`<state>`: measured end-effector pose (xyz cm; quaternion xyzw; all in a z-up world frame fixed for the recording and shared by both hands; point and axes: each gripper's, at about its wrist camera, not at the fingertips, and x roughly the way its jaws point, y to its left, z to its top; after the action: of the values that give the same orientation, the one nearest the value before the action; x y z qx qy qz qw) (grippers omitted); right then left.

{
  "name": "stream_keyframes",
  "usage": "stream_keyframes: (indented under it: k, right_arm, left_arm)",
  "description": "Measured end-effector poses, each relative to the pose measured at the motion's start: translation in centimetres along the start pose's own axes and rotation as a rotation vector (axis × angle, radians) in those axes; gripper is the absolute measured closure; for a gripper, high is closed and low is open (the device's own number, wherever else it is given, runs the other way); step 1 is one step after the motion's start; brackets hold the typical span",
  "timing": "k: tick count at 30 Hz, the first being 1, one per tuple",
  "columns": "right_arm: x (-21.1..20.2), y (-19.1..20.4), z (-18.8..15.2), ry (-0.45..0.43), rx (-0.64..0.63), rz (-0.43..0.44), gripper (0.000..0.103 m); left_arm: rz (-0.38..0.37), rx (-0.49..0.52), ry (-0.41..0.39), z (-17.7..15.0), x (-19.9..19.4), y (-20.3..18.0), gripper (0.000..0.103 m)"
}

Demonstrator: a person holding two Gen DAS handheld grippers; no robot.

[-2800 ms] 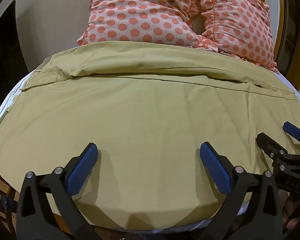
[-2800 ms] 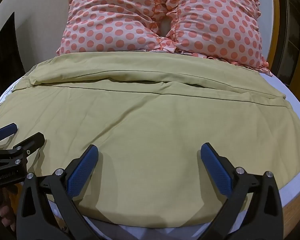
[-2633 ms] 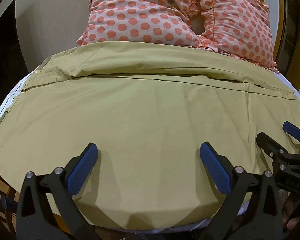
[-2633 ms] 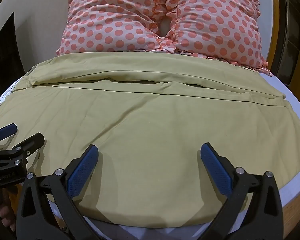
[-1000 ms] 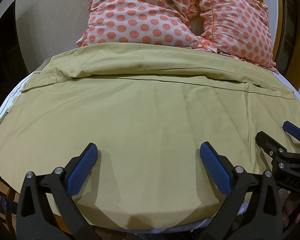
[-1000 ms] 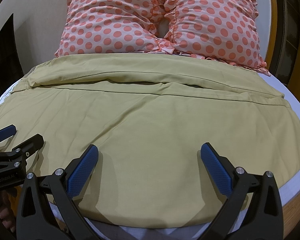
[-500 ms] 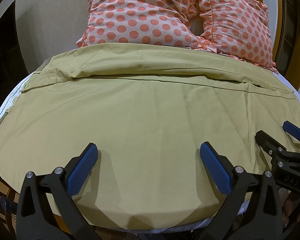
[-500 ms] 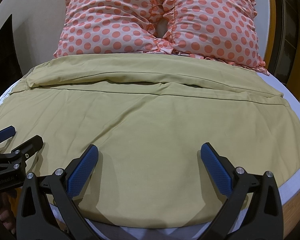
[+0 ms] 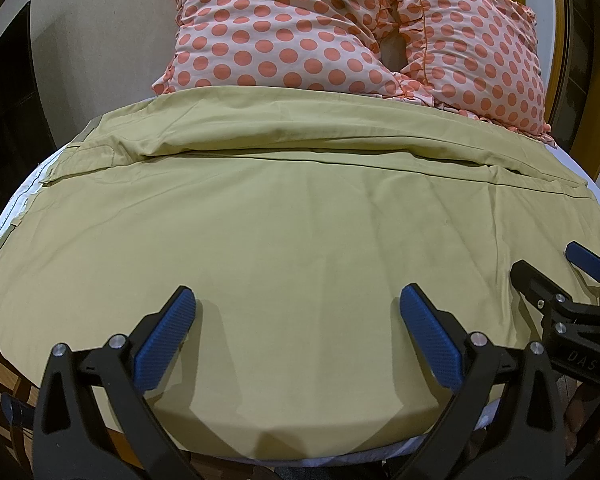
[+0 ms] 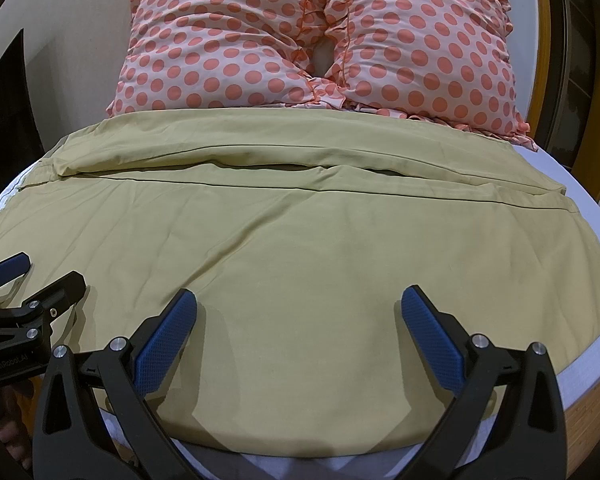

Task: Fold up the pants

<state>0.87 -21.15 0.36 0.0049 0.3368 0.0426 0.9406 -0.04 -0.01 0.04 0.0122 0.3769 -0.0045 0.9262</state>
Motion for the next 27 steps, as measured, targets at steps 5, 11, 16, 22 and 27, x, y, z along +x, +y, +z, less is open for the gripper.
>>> stream_keyframes:
  k: [5,11,16,22,27]
  right_arm:
    - [-0.1,0.1,0.0,-0.001,0.000,-0.001,0.001]
    - [-0.2,0.2,-0.1,-0.012,-0.001,0.000,0.001]
    - [0.0,-2.0,2.2,0.024,-0.008,0.036,0.001]
    - [-0.3,-11.8,11.8,-0.049,0.217,-0.111,0.001]
    - [9.0,-21.3,19.4,0.107,0.491,-0.270,0.033]
  left_arm:
    - [0.000,0.000,0.000,0.0,0.0,0.0,0.002]
    - [0.000,0.000,-0.001,0.0,0.0,0.0,0.002]
    - [-0.015,0.014,-0.016,0.0,-0.2,0.2,0.002]
    - [-0.035,-0.052,-0.050,1.3,-0.8,2.2,0.002]
    - [-0.046,-0.057,-0.055,2.4,-0.8,2.3,0.002]
